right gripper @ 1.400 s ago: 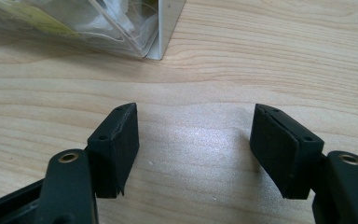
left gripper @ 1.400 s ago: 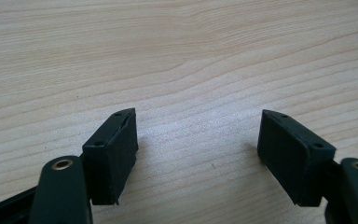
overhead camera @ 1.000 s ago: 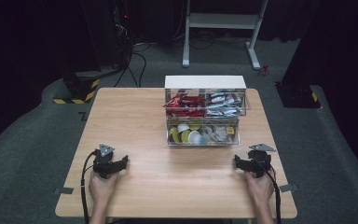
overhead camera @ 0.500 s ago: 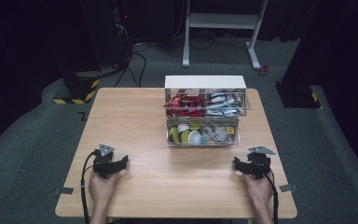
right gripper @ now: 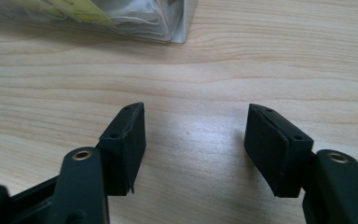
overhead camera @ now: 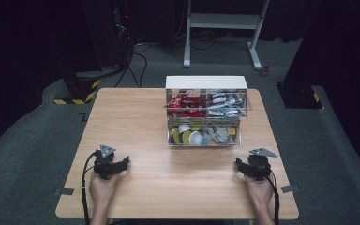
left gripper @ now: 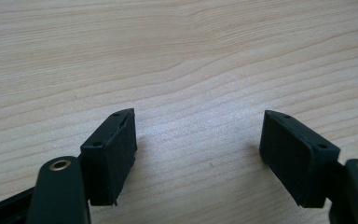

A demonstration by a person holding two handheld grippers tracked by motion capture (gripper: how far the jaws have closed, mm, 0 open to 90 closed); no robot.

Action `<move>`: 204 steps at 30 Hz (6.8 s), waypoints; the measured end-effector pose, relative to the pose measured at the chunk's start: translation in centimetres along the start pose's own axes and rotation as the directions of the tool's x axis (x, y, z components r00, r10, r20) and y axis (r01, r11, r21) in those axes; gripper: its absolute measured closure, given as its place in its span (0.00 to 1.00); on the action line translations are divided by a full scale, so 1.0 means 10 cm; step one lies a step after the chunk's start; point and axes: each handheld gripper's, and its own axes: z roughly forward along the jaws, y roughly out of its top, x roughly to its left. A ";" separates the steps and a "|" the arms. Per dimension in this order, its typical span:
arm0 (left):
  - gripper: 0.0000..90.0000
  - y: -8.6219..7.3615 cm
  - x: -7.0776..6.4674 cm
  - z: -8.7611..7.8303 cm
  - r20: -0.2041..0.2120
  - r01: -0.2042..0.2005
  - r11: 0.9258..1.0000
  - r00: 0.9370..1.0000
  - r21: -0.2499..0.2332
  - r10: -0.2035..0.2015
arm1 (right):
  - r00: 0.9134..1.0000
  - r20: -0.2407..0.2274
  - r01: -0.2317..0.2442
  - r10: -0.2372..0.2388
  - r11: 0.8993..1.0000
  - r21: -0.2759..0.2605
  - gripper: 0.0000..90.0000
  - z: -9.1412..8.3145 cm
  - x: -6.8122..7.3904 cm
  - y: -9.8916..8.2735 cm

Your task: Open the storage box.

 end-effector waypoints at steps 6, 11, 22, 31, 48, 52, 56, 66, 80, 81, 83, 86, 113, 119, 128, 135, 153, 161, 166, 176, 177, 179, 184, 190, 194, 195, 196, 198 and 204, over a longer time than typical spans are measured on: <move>0.31 0.00 0.00 0.00 0.001 0.000 1.000 1.000 0.000 0.000 | 1.000 -0.020 0.017 -0.018 0.999 -0.027 0.49 -0.04 0.01 0.01; 0.31 0.00 0.00 0.00 0.000 -0.002 1.000 1.000 -0.001 0.002 | 0.999 -0.015 0.031 -0.031 0.999 -0.042 0.50 -0.06 0.02 0.01; 0.31 0.00 -0.01 0.00 -0.001 -0.001 1.000 1.000 0.000 0.001 | 0.999 -0.045 0.020 -0.023 0.998 -0.065 0.54 -0.13 -0.01 0.04; 0.31 0.00 -0.01 0.00 -0.001 0.001 1.000 1.000 -0.002 -0.001 | 0.995 -0.095 -0.018 0.009 0.995 -0.097 0.54 -0.21 -0.05 0.06; 0.23 0.01 -0.01 0.02 0.013 -0.012 1.000 1.000 0.008 0.012 | 0.990 -0.143 0.002 -0.019 0.993 -0.117 0.57 -0.32 -0.04 0.26; 0.21 0.01 -0.01 0.02 0.012 -0.006 1.000 1.000 0.011 0.006 | 0.987 -0.154 0.014 -0.034 0.992 -0.126 0.57 -0.35 0.00 0.32; 0.19 0.01 -0.01 0.02 0.020 -0.009 1.000 1.000 0.014 0.009 | 0.985 -0.160 0.033 -0.057 0.988 -0.148 0.57 -0.42 0.02 0.39; 0.16 0.01 -0.02 0.03 0.023 -0.016 1.000 1.000 0.019 0.016 | 0.978 -0.202 0.028 -0.060 0.987 -0.157 0.58 -0.49 0.02 0.50; 0.16 0.01 -0.02 0.03 0.021 -0.017 1.000 1.000 0.019 0.016 | 0.960 -0.274 0.014 -0.061 0.985 -0.170 0.55 -0.54 0.03 0.71; 0.16 0.01 -0.02 0.03 0.021 -0.017 1.000 1.000 0.019 0.016 | 0.960 -0.271 0.020 -0.068 0.984 -0.176 0.55 -0.55 0.04 0.73; 0.16 0.01 -0.02 0.03 0.021 -0.017 1.000 1.000 0.020 0.017 | 0.961 -0.266 0.025 -0.075 0.982 -0.186 0.54 -0.57 0.06 0.76; 0.17 0.01 -0.02 0.03 0.020 -0.016 1.000 1.000 0.019 0.015 | 0.962 -0.258 0.034 -0.086 0.979 -0.200 0.55 -0.59 0.07 0.80; 0.18 0.01 -0.02 0.02 0.018 -0.013 1.000 1.000 0.018 0.012 | 0.948 -0.268 0.099 -0.172 0.959 -0.266 0.57 -0.85 0.15 1.25; 0.20 0.01 -0.01 0.02 0.013 -0.011 1.000 1.000 0.014 0.011 | 0.947 -0.262 0.109 -0.185 0.954 -0.280 0.61 -0.88 0.17 1.30; 0.20 0.01 -0.01 0.02 0.011 -0.009 1.000 1.000 0.013 0.009 | 0.943 -0.268 0.116 -0.199 0.948 -0.295 0.65 -0.91 0.19 1.43; 0.22 0.01 -0.01 0.02 0.009 -0.005 1.000 1.000 0.011 0.005 | 0.942 -0.275 0.107 -0.191 0.950 -0.293 0.66 -0.89 0.21 1.51; 0.22 0.01 -0.01 0.02 0.009 -0.006 1.000 1.000 0.010 0.006 | 0.950 -0.261 0.095 -0.173 0.953 -0.287 0.67 -0.78 0.24 1.67; 0.22 0.01 -0.01 0.02 0.009 -0.006 1.000 1.000 0.010 0.006 | 0.949 -0.265 0.089 -0.169 0.953 -0.291 0.66 -0.77 0.22 1.72; 0.22 0.01 -0.01 0.02 0.012 -0.010 1.000 1.000 0.008 0.009 | 0.950 -0.261 0.091 -0.172 0.951 -0.295 0.66 -0.78 0.23 1.76; 0.23 0.01 -0.01 0.02 0.015 -0.011 1.000 1.000 0.008 0.011 | 0.955 -0.238 0.097 -0.175 0.947 -0.307 0.66 -0.83 0.23 1.88; 0.23 0.01 -0.01 0.02 0.015 -0.012 1.000 1.000 0.008 0.011 | 0.956 -0.237 0.094 -0.172 0.947 -0.307 0.66 -0.83 0.24 1.89; 0.23 0.01 -0.01 0.02 0.015 -0.012 1.000 1.000 0.008 0.011 | 0.958 -0.232 0.093 -0.171 0.945 -0.313 0.66 -0.84 0.24 1.91; 0.23 0.01 -0.01 0.02 0.016 -0.011 1.000 1.000 0.008 0.011 | 0.960 -0.220 0.101 -0.174 0.946 -0.309 0.65 -0.83 0.24 1.95; 0.23 0.01 -0.02 0.02 0.017 -0.012 1.000 1.000 0.009 0.011 | 0.962 -0.216 0.096 -0.169 0.945 -0.312 0.65 -0.83 0.25 2.00; 0.23 0.00 -0.03 0.01 0.011 -0.011 1.000 1.000 0.008 0.010 | 0.963 -0.208 0.099 -0.170 0.945 -0.312 0.64 -0.80 0.26 2.03; 0.23 0.00 -0.03 0.01 0.010 -0.008 1.000 1.000 0.009 0.008 | 0.964 -0.208 0.095 -0.164 0.947 -0.308 0.64 -0.78 0.27 2.03; 0.23 -0.01 -0.04 0.00 0.012 -0.010 1.000 1.000 0.009 0.010 | 0.964 -0.212 0.089 -0.160 0.947 -0.308 0.64 -0.77 0.27 2.03; 0.23 -0.01 -0.04 0.00 0.014 -0.014 1.000 1.000 0.008 0.014 | 0.965 -0.215 0.079 -0.150 0.948 -0.308 0.64 -0.76 0.27 2.05; 0.19 0.00 -0.04 0.01 0.031 -0.028 0.999 0.999 0.018 0.028 | 0.964 -0.221 0.076 -0.149 0.948 -0.308 0.64 -0.77 0.26 2.05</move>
